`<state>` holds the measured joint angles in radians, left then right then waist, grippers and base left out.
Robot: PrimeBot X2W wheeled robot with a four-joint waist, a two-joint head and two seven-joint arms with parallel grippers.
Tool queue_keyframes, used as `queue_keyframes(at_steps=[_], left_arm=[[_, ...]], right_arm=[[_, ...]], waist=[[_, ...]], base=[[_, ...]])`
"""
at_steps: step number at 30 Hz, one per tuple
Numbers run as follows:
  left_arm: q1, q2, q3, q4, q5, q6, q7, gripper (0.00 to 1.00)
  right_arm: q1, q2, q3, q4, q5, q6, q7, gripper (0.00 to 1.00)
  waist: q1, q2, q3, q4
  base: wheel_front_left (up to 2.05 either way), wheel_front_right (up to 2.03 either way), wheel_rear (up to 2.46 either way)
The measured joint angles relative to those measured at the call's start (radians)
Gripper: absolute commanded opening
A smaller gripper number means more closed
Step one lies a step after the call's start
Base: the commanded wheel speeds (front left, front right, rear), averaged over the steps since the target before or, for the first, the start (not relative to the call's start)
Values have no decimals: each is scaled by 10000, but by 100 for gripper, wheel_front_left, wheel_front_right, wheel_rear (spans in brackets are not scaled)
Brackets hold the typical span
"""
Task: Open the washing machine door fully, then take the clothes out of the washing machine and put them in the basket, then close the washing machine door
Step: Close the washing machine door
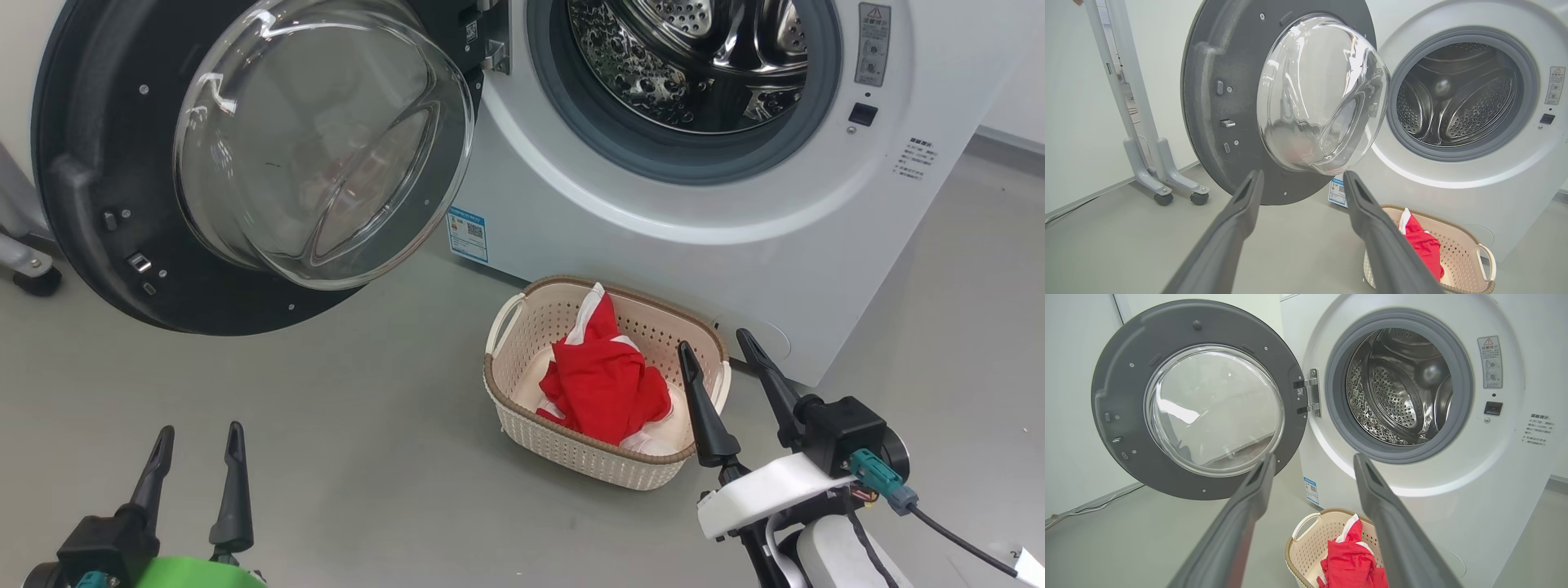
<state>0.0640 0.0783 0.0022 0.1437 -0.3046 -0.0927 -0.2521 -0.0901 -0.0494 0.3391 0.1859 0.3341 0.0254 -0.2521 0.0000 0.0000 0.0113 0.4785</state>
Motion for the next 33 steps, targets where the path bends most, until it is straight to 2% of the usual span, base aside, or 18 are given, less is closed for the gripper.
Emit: queue_keyframes(at_steps=[33], left_arm=[[85,-6,117,-261,0,8,0,100]], right_arm=[[-8,-2,54,125,15,-29,0,100]], waist=[[0,0,133,-63]], base=[[0,0,0]])
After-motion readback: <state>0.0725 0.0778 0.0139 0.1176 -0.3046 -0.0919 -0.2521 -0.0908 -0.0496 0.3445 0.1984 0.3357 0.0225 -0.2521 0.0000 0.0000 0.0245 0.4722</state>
